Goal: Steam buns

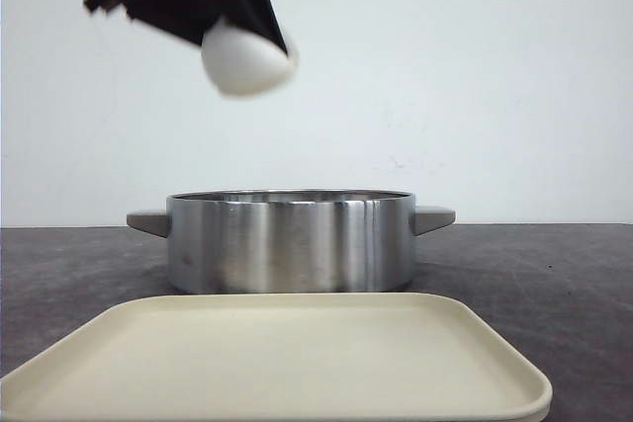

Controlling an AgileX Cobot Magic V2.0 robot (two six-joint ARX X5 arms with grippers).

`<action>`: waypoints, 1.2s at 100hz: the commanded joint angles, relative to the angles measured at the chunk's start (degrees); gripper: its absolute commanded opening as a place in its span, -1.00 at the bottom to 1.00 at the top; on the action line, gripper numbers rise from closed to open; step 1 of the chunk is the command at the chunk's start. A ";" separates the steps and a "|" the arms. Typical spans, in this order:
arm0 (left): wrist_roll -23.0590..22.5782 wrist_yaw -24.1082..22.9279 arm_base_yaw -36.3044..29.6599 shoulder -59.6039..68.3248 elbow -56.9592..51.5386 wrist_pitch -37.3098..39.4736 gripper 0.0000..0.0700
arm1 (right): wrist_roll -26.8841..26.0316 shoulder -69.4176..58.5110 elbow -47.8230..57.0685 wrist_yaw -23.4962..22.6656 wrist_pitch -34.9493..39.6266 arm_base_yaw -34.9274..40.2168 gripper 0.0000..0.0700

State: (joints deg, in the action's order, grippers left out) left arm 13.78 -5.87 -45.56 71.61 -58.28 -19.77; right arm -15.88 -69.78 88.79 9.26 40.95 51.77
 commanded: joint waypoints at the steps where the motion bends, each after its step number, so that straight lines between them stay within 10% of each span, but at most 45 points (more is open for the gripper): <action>1: -4.48 -1.07 1.16 1.86 -0.31 3.17 -1.00 | -0.15 -0.59 1.20 0.24 -1.07 0.90 -0.96; 49: -8.96 4.35 8.92 17.29 -0.31 9.09 -0.98 | 1.36 -0.59 1.20 0.17 0.20 0.98 -0.95; 68: -8.76 4.15 8.92 18.23 -0.31 9.09 0.64 | 1.38 -0.59 1.20 0.20 2.14 0.98 -0.95; 76: -8.66 4.15 8.92 18.03 -0.37 8.90 0.93 | 1.36 -0.59 1.20 0.22 2.73 0.98 -0.96; 90: -8.57 4.11 8.96 15.32 -1.27 4.92 0.84 | 1.44 -0.59 1.20 0.24 2.86 0.98 -0.95; 107: -8.15 3.28 9.27 4.96 -1.29 -1.57 -0.61 | 5.27 -0.59 1.09 0.33 3.52 0.98 -0.95; 120: -8.07 3.02 10.75 -5.77 -1.18 -5.09 -0.99 | 6.36 -0.50 -0.68 3.34 2.97 1.77 -0.95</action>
State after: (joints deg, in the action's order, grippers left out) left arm 5.54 -2.57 -35.20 69.32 -58.26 -24.03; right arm -11.25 -69.78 88.49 10.85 44.66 52.36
